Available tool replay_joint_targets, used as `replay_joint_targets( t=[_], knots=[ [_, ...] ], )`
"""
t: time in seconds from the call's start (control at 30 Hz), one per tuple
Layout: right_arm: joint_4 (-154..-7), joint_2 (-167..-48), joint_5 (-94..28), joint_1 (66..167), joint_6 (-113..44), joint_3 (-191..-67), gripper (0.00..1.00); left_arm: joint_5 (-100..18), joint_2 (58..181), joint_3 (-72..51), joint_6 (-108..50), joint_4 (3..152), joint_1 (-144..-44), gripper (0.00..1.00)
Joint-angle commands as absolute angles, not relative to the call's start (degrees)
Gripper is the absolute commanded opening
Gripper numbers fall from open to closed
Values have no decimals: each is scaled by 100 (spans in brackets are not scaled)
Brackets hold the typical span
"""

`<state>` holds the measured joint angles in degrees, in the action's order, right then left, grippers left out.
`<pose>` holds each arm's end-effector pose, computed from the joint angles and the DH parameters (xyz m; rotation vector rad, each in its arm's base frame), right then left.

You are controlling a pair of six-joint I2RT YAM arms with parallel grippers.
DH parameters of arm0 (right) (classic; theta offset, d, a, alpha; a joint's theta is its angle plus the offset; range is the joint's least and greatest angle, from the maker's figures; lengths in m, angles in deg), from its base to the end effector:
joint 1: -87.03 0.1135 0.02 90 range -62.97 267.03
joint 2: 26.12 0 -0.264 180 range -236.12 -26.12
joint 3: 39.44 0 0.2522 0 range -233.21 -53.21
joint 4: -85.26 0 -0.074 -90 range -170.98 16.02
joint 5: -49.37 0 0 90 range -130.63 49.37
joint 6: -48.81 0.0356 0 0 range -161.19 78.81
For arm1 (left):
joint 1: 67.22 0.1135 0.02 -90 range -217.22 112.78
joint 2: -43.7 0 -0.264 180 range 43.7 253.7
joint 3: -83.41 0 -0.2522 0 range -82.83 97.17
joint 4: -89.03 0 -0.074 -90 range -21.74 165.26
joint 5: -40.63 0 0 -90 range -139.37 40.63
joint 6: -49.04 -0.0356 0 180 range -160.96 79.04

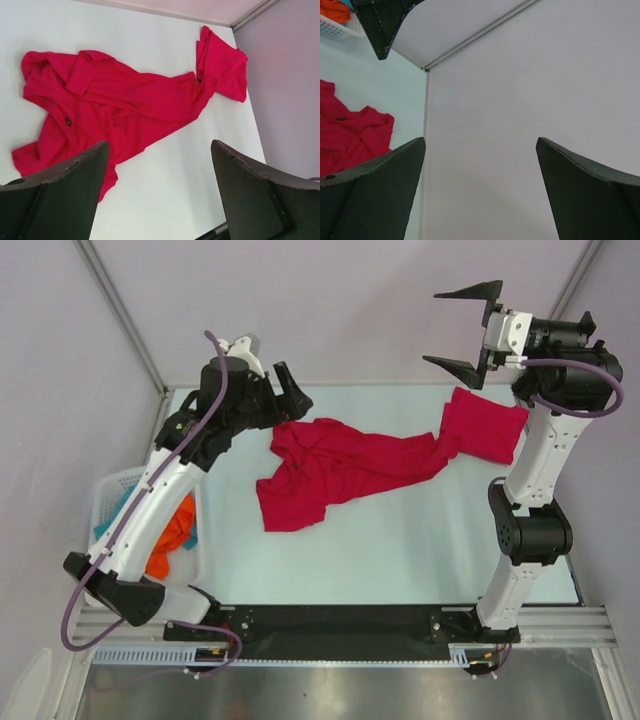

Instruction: Fold and stack the t-shirts

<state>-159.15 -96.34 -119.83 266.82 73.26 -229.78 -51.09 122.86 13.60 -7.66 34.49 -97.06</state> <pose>0.2764 0.0340 0.5737 -1.4955 0.5425 0.2442 0.2494 -0.1419 0.4591 -0.0819 2.0444 -0.6760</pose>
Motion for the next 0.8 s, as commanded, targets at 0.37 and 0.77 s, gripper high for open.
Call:
replay_joint_targets(
  t=[0.37, 0.77],
  knots=[
    [-17415, -9739, -14179, 26888, 11657, -22978, 100, -4516, 13853, 2000, -132, 5600, -10738, 95],
    [-17424, -9775, -14171, 26888, 11675, -22978, 100, -5602, 15082, 3667, -447, 3857, -11029, 96]
  ],
)
